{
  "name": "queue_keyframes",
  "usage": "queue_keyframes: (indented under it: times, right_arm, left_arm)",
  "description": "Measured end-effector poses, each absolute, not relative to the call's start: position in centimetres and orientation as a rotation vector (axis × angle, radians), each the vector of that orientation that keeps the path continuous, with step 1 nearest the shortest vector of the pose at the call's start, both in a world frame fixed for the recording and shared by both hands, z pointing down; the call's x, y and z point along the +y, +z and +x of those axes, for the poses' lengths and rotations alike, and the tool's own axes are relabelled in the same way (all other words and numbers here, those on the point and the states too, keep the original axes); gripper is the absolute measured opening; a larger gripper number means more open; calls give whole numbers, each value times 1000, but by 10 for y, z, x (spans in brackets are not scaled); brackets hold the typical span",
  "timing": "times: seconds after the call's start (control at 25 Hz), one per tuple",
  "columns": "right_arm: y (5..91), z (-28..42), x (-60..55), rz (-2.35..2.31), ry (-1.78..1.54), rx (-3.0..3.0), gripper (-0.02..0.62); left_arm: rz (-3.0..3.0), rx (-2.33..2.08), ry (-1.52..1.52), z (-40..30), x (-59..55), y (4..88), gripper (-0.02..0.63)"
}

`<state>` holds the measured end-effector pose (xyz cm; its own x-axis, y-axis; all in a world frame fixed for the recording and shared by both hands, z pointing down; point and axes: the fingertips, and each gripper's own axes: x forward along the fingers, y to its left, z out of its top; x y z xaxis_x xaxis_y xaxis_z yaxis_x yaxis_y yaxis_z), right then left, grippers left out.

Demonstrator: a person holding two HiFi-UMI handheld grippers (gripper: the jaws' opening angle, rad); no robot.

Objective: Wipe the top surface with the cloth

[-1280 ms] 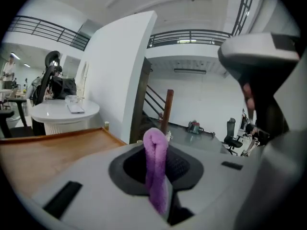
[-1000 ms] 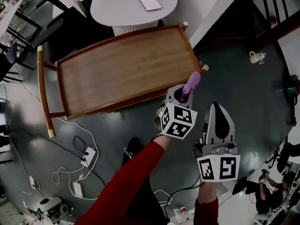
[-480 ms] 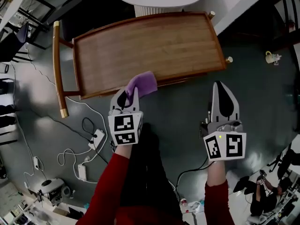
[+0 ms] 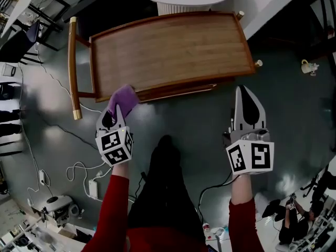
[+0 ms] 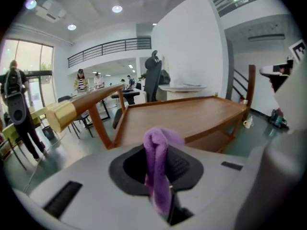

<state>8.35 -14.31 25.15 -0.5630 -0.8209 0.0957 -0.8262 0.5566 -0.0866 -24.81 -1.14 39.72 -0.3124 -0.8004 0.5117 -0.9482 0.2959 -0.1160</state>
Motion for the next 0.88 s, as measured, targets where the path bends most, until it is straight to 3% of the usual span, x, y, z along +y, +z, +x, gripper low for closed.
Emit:
queue_keyframes:
  times: [0.28,0.44,0.68,0.88]
  right_arm:
    - [254,132,-130,1512,162,-2692,12]
    - [272,164,-138,1570,215,-2644,12]
    - [314,182,-143,1612,307,-2588,12]
    - [337,174,-147,1594,352,-2577,12]
  left_arm:
    - [2259,-1696,396,2,-72,401,57]
    - [2342,-1525,391,91,-150,451,57]
    - [2206,-1428,491,130,-215,542,57]
    - [2123,-1532,589,68,-220,577,57]
